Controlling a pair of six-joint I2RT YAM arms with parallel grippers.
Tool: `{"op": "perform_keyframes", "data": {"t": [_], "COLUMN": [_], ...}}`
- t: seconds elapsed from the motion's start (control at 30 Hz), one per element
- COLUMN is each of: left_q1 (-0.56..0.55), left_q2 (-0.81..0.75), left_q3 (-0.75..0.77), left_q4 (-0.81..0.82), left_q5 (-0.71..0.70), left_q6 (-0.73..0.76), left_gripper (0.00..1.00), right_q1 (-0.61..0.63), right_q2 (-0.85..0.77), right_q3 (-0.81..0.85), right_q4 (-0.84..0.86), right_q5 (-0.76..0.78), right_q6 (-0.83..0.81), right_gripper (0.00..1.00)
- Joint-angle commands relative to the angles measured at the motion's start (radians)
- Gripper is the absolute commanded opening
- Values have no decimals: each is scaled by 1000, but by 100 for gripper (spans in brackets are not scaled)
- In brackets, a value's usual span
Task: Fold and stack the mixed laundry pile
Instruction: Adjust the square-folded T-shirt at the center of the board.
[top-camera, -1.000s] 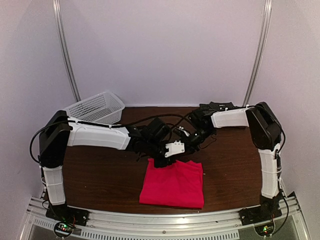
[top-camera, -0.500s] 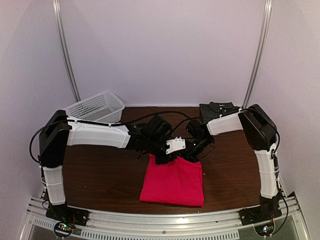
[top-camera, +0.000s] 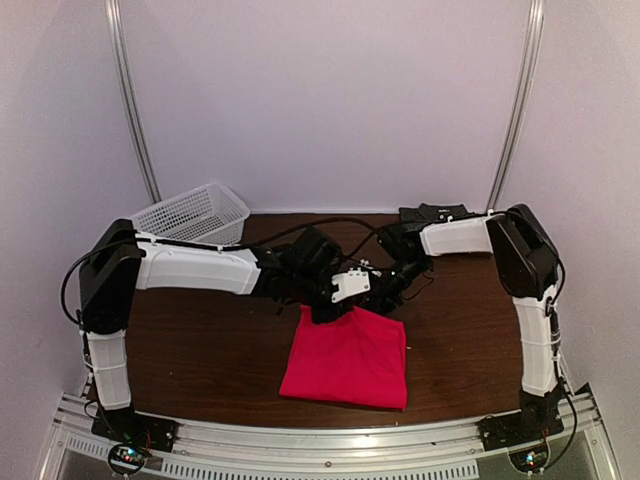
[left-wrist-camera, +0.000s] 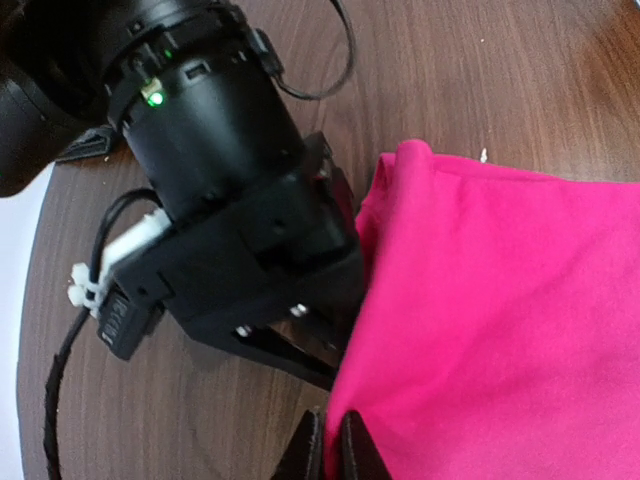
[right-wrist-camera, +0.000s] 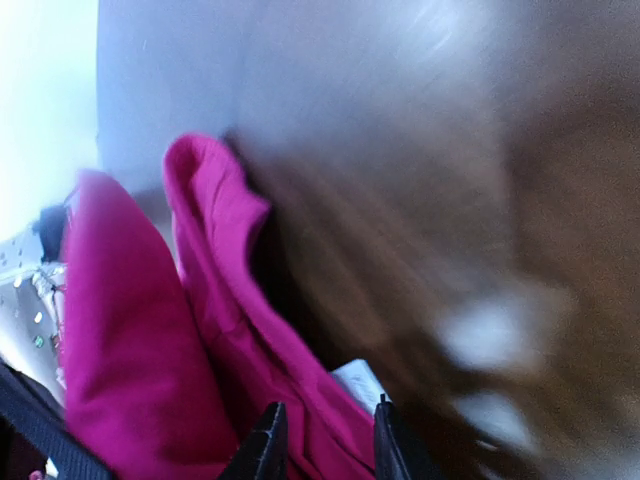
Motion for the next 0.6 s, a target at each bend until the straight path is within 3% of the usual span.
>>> {"op": "perform_keyframes", "data": {"t": [0.0, 0.2, 0.37, 0.57], "left_q1": [20, 127, 256, 316], "left_q2": [2, -79, -152, -156], "left_q3": [51, 60, -73, -202], "left_q4": [27, -109, -152, -106], "left_q5": [-36, 73, 265, 387], "left_q6": [-42, -230, -374, -430], "left_gripper": [18, 31, 32, 33], "right_q1": [-71, -185, -199, -191], "right_q2": [-118, -296, -459, -534], "right_q3": [60, -57, -257, -446], "right_q4": [-52, -12, 70, 143], "right_q5": [128, 142, 101, 67], "right_q6": [16, 31, 47, 39], "right_gripper": [35, 41, 42, 45]}}
